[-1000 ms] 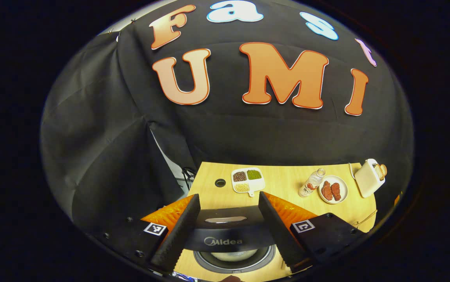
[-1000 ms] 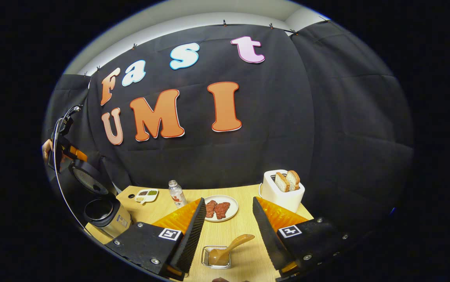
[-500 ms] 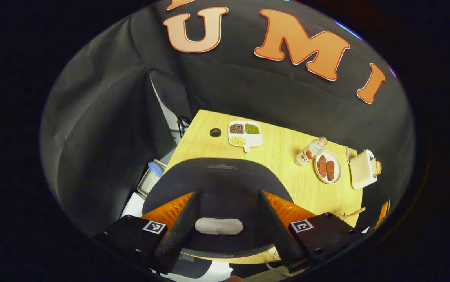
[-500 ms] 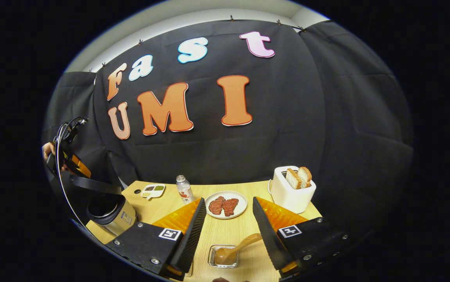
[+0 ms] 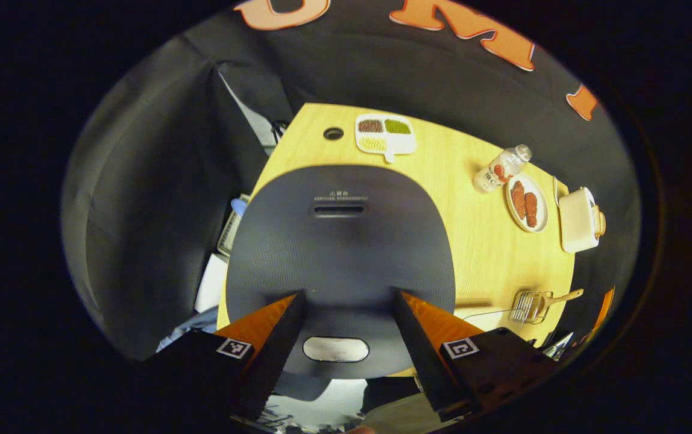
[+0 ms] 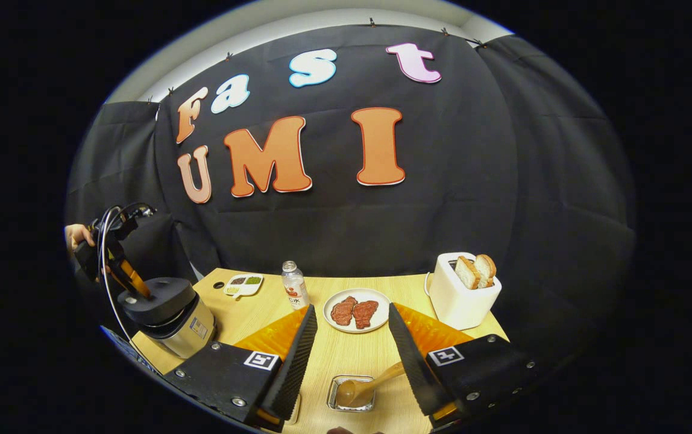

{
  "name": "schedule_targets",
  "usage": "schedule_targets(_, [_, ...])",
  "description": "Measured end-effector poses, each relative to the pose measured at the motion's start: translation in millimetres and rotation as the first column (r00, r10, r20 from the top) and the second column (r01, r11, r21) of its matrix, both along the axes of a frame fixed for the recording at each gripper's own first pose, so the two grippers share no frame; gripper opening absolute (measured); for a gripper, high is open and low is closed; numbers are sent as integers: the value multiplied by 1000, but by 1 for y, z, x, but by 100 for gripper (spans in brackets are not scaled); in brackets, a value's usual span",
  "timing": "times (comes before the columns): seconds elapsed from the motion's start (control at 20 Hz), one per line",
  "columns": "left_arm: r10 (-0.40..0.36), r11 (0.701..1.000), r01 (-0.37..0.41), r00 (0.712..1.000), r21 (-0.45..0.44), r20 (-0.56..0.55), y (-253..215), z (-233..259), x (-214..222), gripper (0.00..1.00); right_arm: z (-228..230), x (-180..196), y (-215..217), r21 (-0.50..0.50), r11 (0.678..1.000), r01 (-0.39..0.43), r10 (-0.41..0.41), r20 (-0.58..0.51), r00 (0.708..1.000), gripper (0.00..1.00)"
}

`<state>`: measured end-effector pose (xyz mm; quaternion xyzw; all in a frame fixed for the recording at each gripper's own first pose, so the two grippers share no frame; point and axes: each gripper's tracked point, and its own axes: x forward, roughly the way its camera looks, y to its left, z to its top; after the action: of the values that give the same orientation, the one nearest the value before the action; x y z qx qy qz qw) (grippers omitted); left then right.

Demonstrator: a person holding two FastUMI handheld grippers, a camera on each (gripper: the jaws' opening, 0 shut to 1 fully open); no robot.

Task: Close the left gripper, press the button to open the rice cooker; take a wooden spoon from the chopstick holder with the right hand, scoop a spoonful of rice and pour it into the rice cooker, then put the wooden spoon back into the chopstick holder.

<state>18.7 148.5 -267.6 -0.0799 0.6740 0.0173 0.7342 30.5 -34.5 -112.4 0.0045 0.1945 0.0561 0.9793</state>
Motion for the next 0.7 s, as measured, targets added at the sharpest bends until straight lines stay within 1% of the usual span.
schedule_targets(0.05, [6, 1000, -6, 1000, -4, -21, 1, -12, -5, 98, 0, 1, 2, 2, 1000, -3, 3, -1, 1000, 75])
schedule_targets(0.1, [6, 1000, -6, 999, -7, -37, 1, -14, -7, 97, 0, 2, 2, 2, 1000, -3, 3, -2, 1000, 76])
schedule_targets(0.15, [0, 1000, 0, 1000, -3, -24, 2, -17, -3, 97, -2, 2, 2, 2, 1000, -4, 4, -3, 1000, 75])
schedule_targets(0.2, [-3, 1000, 3, 999, -6, -39, 1, -16, -5, 96, -3, 3, 1, -3, 1000, -2, 2, -5, 1000, 75])
schedule_targets(0.35, [-12, 1000, 11, 999, -7, -45, -1, -18, -4, 99, -11, 7, 5, -15, 1000, -10, 10, -17, 1000, 75])
schedule_targets(0.4, [-13, 1000, 13, 999, -5, -34, -1, -18, -3, 98, -15, 7, 6, -22, 1000, -11, 10, -29, 1000, 75])
schedule_targets(0.55, [-22, 1000, 22, 1000, -5, -12, 0, -18, -3, 99, -19, 6, 15, -14, 1000, -22, 21, -43, 999, 75])
schedule_targets(0.6, [-26, 1000, 26, 1000, -3, 3, 1, -16, -3, 97, -18, 7, 20, -12, 999, -31, 30, -42, 999, 75])
schedule_targets(0.65, [-29, 1000, 29, 999, -1, 24, 2, -17, -4, 100, -18, 7, 21, -15, 999, -38, 38, -40, 999, 75])
schedule_targets(0.7, [-21, 1000, 21, 998, 6, 57, 2, -16, -4, 99, -18, 7, 23, -27, 999, -44, 43, -36, 998, 75])
